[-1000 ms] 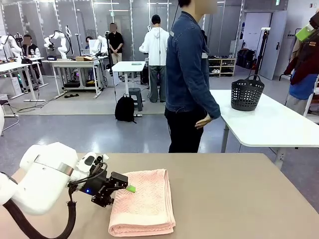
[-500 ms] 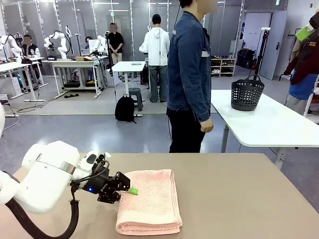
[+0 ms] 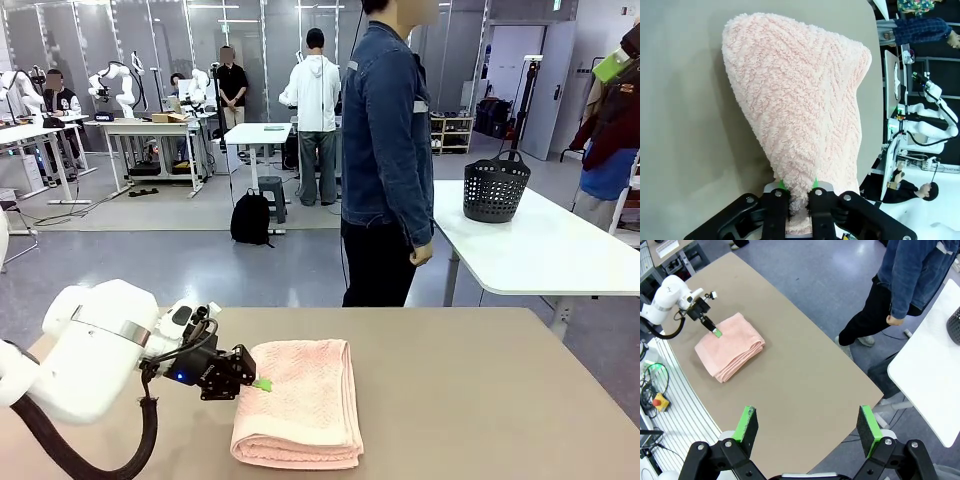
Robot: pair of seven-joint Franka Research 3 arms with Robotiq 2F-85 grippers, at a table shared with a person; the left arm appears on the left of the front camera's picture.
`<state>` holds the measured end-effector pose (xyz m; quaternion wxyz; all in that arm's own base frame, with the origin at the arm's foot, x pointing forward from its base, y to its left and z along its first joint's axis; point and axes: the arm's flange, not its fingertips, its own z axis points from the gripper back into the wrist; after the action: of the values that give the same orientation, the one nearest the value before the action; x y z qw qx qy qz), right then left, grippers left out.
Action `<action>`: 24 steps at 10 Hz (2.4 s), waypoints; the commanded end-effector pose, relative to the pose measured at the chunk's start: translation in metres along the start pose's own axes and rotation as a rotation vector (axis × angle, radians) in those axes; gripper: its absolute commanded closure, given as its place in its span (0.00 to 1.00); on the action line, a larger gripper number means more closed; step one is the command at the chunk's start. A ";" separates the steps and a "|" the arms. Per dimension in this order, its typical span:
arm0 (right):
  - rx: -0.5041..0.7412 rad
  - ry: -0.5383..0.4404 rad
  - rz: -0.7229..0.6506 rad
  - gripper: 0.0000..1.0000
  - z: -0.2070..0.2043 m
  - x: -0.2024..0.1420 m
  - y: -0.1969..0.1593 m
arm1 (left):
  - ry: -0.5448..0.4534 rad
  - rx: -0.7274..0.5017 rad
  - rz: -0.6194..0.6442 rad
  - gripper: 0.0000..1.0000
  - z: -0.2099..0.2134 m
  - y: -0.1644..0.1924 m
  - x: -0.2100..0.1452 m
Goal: Fold the towel.
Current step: Pick up the 100 cm Hotel Towel and place it on the left side of the table.
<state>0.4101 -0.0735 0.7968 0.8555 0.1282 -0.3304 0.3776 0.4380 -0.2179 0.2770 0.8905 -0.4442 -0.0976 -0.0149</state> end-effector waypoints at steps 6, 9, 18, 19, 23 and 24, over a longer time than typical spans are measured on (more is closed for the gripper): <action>0.002 0.009 0.002 0.00 0.001 0.000 0.001 | -0.004 0.006 -0.006 0.97 0.004 0.003 0.004; 0.002 0.009 0.002 0.00 0.001 0.000 0.001 | -0.001 0.012 -0.007 0.86 0.006 0.004 0.008; 0.002 0.009 0.002 0.00 0.001 0.000 0.001 | -0.005 -0.002 -0.103 0.86 0.236 0.123 0.074; 0.002 0.009 0.002 0.00 0.001 0.000 0.001 | -0.046 0.020 -0.071 0.86 0.256 0.143 0.079; 0.002 0.009 0.002 0.00 0.001 0.000 0.001 | -0.101 0.146 -0.083 0.86 0.307 0.194 0.081; 0.002 0.009 0.002 0.00 0.001 0.000 0.001 | -0.107 0.182 -0.104 0.86 0.312 0.198 0.080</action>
<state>0.4100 -0.0744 0.7974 0.8554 0.1281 -0.3310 0.3772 0.4854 0.1520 0.3190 0.9125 -0.3774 -0.1575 -0.0090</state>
